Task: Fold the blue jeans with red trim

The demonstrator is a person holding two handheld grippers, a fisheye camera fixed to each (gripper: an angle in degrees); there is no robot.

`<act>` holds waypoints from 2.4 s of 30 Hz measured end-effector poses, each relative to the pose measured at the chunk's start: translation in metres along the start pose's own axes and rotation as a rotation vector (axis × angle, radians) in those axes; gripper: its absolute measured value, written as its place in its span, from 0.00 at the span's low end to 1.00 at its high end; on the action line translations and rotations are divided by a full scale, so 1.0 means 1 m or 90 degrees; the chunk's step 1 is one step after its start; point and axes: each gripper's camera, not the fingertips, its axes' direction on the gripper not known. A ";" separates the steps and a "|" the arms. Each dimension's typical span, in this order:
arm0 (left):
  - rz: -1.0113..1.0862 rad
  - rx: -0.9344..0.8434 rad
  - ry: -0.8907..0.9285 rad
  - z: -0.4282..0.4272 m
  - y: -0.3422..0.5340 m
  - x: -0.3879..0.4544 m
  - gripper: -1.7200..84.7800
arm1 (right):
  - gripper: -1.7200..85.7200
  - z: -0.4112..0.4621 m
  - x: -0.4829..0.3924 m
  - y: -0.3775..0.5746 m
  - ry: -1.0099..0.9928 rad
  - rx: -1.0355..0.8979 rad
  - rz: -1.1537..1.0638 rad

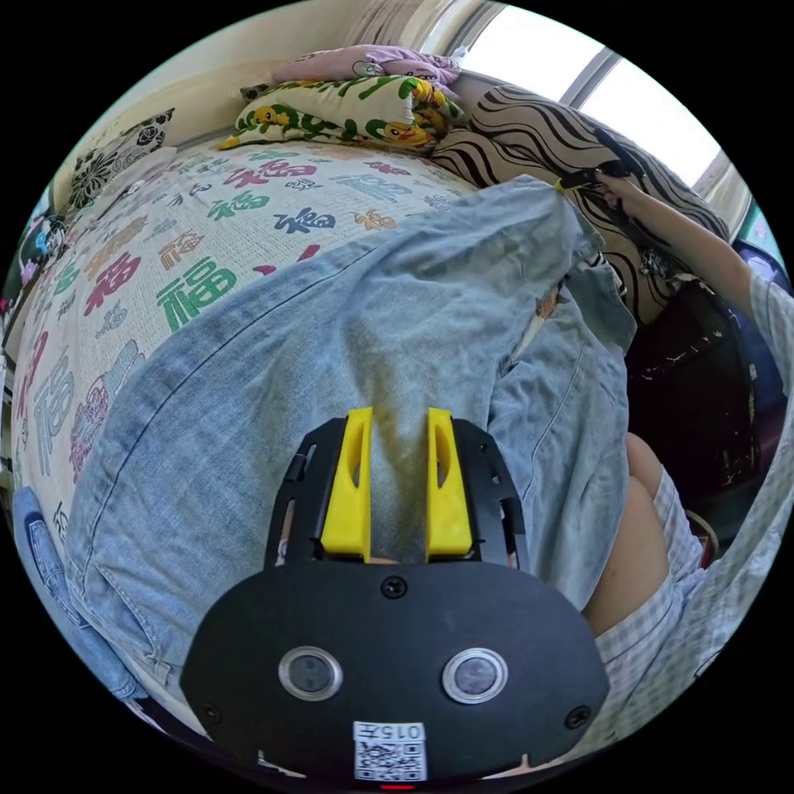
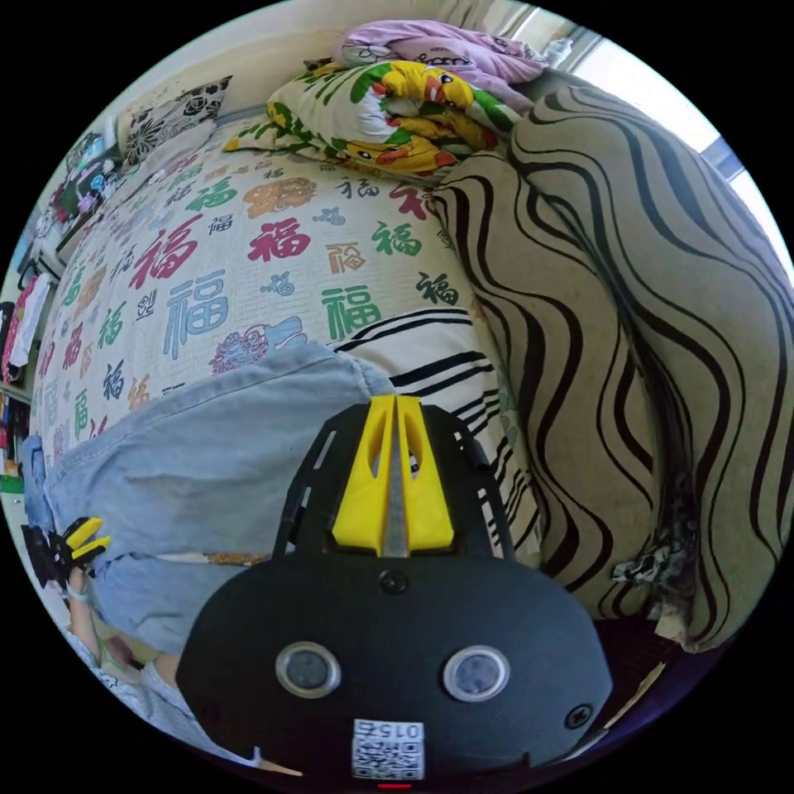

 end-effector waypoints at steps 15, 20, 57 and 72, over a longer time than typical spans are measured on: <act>-0.422 0.063 -0.088 -0.227 0.246 -0.018 0.14 | 0.10 -0.064 -0.099 0.162 -0.300 0.046 -0.063; -0.588 0.069 -0.164 -0.279 0.354 -0.014 0.16 | 0.11 -0.063 -0.201 0.254 -0.397 -0.004 -0.091; -0.545 0.336 0.019 -0.479 0.505 0.090 0.07 | 0.05 -0.068 -0.798 0.147 -0.554 -0.137 -0.354; -0.606 0.217 -0.047 -0.455 0.516 0.154 0.11 | 0.11 -0.005 -0.763 0.207 -0.565 -0.182 -0.405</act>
